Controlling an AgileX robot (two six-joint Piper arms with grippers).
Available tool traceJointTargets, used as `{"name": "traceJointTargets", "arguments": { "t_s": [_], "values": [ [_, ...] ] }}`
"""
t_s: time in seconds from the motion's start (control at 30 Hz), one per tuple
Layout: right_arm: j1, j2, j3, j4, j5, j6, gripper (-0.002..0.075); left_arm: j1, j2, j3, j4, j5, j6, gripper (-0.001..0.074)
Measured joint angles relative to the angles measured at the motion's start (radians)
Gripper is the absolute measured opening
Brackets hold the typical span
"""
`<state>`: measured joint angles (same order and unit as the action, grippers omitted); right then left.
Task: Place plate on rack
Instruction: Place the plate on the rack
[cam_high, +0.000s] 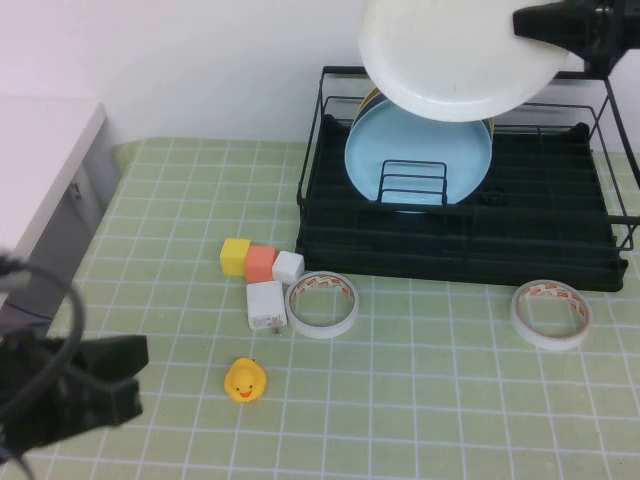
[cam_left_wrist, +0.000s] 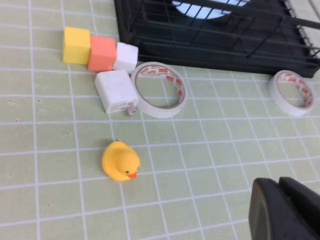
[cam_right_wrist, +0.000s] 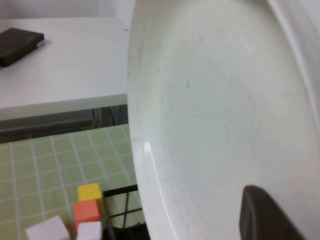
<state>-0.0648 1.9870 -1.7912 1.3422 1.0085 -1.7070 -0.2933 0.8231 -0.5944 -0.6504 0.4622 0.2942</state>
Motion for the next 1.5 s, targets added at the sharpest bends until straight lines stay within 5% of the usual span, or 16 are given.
{"name": "traceJointTargets", "arguments": {
  "t_s": [0.37, 0.8, 1.5],
  "values": [
    [0.0, 0.315, -0.267, -0.006, 0.01, -0.058, 0.0126, 0.0, -0.135, 0.035, -0.014, 0.027, -0.016, -0.0001],
    [0.064, 0.451, -0.285, 0.022, -0.096, -0.309, 0.0126, 0.001, -0.135, 0.035, -0.017, 0.052, -0.031, -0.0001],
    [0.102, 0.472, -0.285, -0.074, -0.191, -0.121, 0.0126, 0.001, -0.135, 0.035, 0.004, 0.07, -0.031, -0.0001]
  ]
}}
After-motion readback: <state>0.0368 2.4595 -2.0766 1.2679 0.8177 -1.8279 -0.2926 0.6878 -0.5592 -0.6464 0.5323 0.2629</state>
